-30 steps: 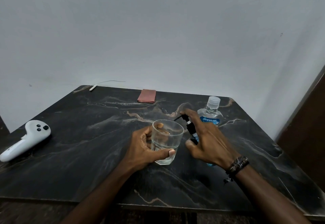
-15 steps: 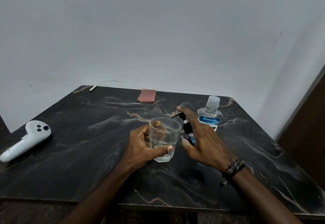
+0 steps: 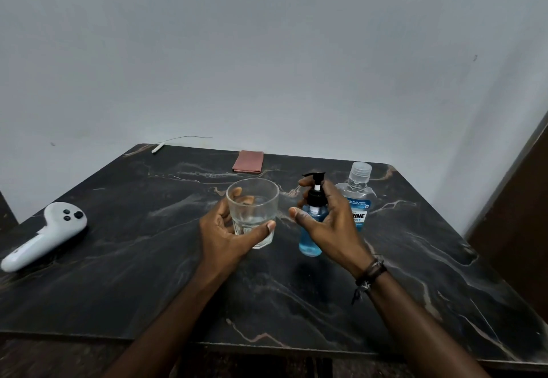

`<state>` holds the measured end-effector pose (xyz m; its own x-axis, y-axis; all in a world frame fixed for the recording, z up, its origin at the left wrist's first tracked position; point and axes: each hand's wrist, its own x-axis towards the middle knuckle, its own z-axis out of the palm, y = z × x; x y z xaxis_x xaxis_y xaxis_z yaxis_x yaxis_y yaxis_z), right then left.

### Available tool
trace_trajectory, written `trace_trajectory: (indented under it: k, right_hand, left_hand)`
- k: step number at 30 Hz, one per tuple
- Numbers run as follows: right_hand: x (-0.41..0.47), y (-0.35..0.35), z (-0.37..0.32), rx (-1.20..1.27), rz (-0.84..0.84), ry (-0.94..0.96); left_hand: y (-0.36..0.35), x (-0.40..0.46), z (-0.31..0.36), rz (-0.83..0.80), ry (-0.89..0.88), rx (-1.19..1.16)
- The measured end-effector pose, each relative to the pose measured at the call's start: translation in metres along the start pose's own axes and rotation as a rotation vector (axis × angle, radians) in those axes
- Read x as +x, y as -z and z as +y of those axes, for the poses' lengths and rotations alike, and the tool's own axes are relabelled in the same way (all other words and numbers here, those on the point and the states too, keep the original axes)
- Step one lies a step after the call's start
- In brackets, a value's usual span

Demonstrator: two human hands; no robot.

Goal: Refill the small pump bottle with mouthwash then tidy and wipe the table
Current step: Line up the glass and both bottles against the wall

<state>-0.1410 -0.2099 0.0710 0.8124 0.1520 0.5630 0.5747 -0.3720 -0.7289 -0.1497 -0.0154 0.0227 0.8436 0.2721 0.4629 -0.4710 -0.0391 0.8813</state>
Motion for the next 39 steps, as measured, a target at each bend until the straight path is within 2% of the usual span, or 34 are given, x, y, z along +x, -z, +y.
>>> trace_trajectory:
  k: [9,25,31,39]
  right_hand:
    - [0.008,-0.013,0.019,0.156,0.003,-0.112]
    - [0.006,-0.019,0.034,0.064,-0.006,-0.123]
    - [-0.003,-0.021,0.046,-0.035,-0.03,-0.276]
    - [-0.011,-0.023,0.058,-0.097,-0.037,-0.307]
  left_hand:
    - [0.001,0.003,0.003,0.045,0.01,0.049]
    - [0.002,0.006,-0.005,0.041,0.059,0.049]
    - [0.001,0.015,-0.013,0.047,0.084,-0.009]
    - [-0.007,0.054,-0.013,-0.013,0.051,0.061]
